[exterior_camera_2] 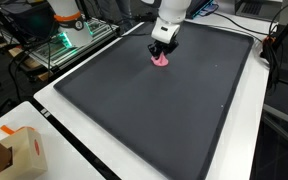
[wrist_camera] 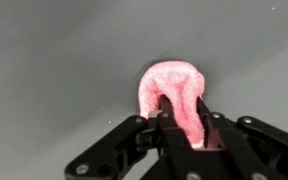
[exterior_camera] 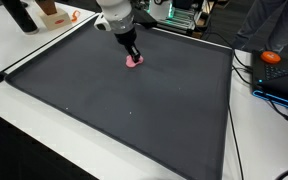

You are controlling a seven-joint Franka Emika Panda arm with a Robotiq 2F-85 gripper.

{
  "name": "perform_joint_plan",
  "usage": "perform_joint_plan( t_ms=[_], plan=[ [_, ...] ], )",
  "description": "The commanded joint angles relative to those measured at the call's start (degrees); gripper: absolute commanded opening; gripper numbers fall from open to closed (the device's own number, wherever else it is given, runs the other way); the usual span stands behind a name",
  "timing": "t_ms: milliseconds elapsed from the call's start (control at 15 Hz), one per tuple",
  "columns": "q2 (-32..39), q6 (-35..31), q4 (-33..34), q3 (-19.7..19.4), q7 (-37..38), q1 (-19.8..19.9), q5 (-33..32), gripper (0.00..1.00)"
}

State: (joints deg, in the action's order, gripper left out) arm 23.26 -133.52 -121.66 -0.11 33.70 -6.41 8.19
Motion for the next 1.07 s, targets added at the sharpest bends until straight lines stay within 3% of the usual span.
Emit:
perform_joint_plan(
  t_ms=[0,867,933,1000],
  plan=[
    [-0.17,-0.67,-0.94,-0.86,0.02,-1.00,-1.59,0.00],
    [-0.75,0.77,-0.78,-0.80,-0.05,-1.20,-2.26,0.01],
    [-0.81,0.97,-0.79,-0.90,0.28,-1.26,-2.34,0.25],
    [-0.90,0.97,-0.82,-0.75,-0.07,-1.10,-1.99,0.30]
  ],
)
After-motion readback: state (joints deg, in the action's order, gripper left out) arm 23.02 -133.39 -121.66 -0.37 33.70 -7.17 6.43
